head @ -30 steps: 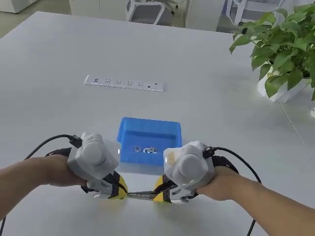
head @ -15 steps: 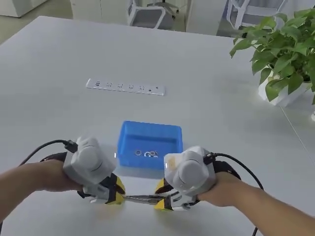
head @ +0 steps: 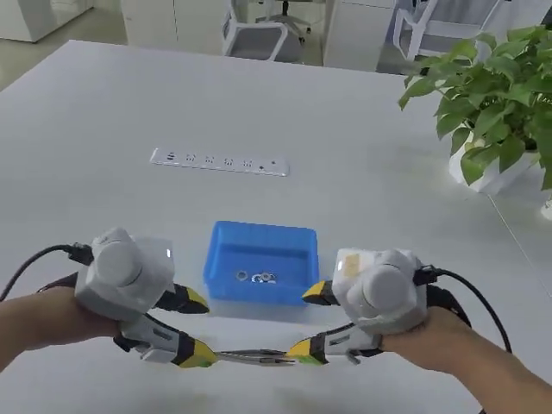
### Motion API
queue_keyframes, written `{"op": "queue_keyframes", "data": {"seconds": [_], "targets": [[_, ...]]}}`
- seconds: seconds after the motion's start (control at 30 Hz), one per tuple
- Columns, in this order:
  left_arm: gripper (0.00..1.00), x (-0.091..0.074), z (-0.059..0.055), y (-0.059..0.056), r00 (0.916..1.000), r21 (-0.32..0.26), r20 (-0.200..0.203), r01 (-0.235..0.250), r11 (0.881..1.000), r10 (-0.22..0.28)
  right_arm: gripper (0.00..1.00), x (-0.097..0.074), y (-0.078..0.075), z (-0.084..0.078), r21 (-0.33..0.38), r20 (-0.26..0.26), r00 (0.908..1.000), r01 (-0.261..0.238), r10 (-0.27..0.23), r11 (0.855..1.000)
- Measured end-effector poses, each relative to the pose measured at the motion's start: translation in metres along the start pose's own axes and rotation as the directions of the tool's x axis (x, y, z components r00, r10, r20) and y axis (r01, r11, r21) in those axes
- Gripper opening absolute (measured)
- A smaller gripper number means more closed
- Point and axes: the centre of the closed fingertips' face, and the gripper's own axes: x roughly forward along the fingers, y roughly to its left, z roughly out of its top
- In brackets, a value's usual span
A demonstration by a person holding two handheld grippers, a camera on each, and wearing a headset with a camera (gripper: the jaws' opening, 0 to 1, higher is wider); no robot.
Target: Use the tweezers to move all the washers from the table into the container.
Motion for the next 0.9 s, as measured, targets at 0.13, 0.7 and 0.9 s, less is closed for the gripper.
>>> {"op": "queue_keyframes", "data": {"seconds": [0.13, 0.7, 0.9], "targets": [[0.59, -0.013, 0.014, 0.002, 0.9972, -0.010, 0.065, -0.037, 0.999, 0.038, 0.60, -0.021, -0.013, -0.001, 0.064, 0.041, 0.9965, 0.070, -0.073, 0.995], [0.86, -0.046, 0.036, -0.008, 0.9730, -0.055, 0.175, -0.143, 0.988, 0.150, 0.86, -0.064, -0.019, -0.019, 0.219, 0.121, 0.9701, 0.180, -0.210, 0.959], [0.99, -0.045, 0.045, -0.008, 0.9605, -0.053, 0.208, -0.177, 0.983, 0.184, 0.99, -0.064, -0.017, -0.018, 0.238, 0.147, 0.9651, 0.178, -0.217, 0.955]]}}
